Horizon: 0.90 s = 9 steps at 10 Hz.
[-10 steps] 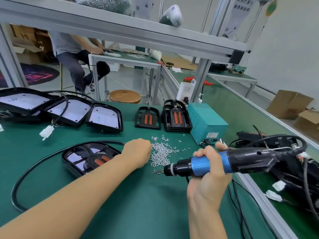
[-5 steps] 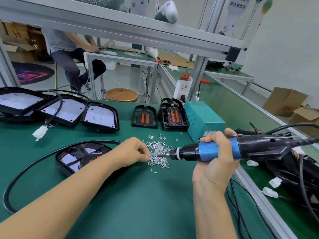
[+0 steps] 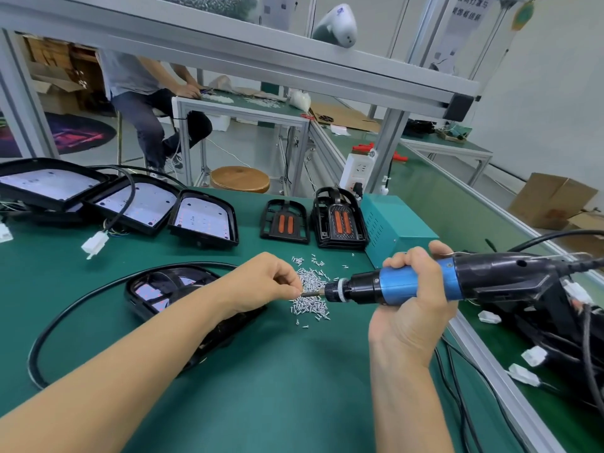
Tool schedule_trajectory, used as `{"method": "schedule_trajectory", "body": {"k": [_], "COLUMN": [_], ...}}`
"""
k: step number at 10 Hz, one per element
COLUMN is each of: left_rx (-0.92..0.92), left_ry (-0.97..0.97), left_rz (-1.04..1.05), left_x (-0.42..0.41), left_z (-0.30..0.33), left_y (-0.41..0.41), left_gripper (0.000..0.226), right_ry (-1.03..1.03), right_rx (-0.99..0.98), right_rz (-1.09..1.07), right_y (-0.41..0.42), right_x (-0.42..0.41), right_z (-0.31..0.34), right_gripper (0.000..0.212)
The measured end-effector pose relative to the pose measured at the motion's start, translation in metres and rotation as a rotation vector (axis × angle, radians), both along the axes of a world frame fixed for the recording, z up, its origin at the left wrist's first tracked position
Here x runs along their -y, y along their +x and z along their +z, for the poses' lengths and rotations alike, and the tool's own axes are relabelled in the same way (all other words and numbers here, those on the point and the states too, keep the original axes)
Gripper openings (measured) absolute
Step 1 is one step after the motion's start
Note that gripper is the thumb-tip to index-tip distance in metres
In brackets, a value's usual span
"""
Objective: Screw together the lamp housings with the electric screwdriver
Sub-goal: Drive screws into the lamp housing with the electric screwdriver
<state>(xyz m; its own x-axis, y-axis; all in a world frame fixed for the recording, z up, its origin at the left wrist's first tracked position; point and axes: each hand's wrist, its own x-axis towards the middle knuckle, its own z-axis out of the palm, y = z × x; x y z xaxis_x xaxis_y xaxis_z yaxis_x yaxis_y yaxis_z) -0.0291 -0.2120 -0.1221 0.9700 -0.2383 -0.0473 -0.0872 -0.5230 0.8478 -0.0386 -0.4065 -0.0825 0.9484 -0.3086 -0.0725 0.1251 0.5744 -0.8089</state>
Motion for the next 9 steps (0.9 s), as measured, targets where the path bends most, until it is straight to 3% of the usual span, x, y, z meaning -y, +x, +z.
{"method": "schedule_trajectory", "body": {"k": [1,2,3,5,6,7,9], "left_rx": [-0.014,-0.020,0.072,0.139,0.161,0.152,0.130], "left_ry": [0.029,0.181,0.507,0.804,0.863,0.788,0.444], "left_rz": [-0.028,-0.057,-0.083,-0.159,-0.148,-0.112,0.067], "left_x": [-0.002,-0.003,-0.002,0.000,0.001,-0.007,-0.054], "left_z": [0.000,-0.002,-0.005,-0.015,-0.014,-0.008,0.012], "left_y": [0.000,0.001,0.003,-0.001,-0.002,-0.007,-0.038], "left_gripper": [0.015,0.014,0.004,0.011,0.013,0.013,0.024], "right_ry": [0.008,0.002,0.009,0.069,0.099,0.116,0.192], "right_rx": [0.018,0.249,0.375,0.437,0.450,0.463,0.462], "right_rz": [0.032,-0.125,-0.201,-0.108,-0.074,-0.046,0.028], "right_y": [-0.001,-0.018,-0.023,-0.025,-0.029,-0.031,-0.035], "right_x": [-0.004,-0.023,-0.030,-0.042,-0.051,-0.060,-0.065], "right_z": [-0.003,0.001,0.001,0.009,0.015,0.020,0.026], "right_gripper": [0.013,0.018,0.023,0.023,0.024,0.023,0.021]}}
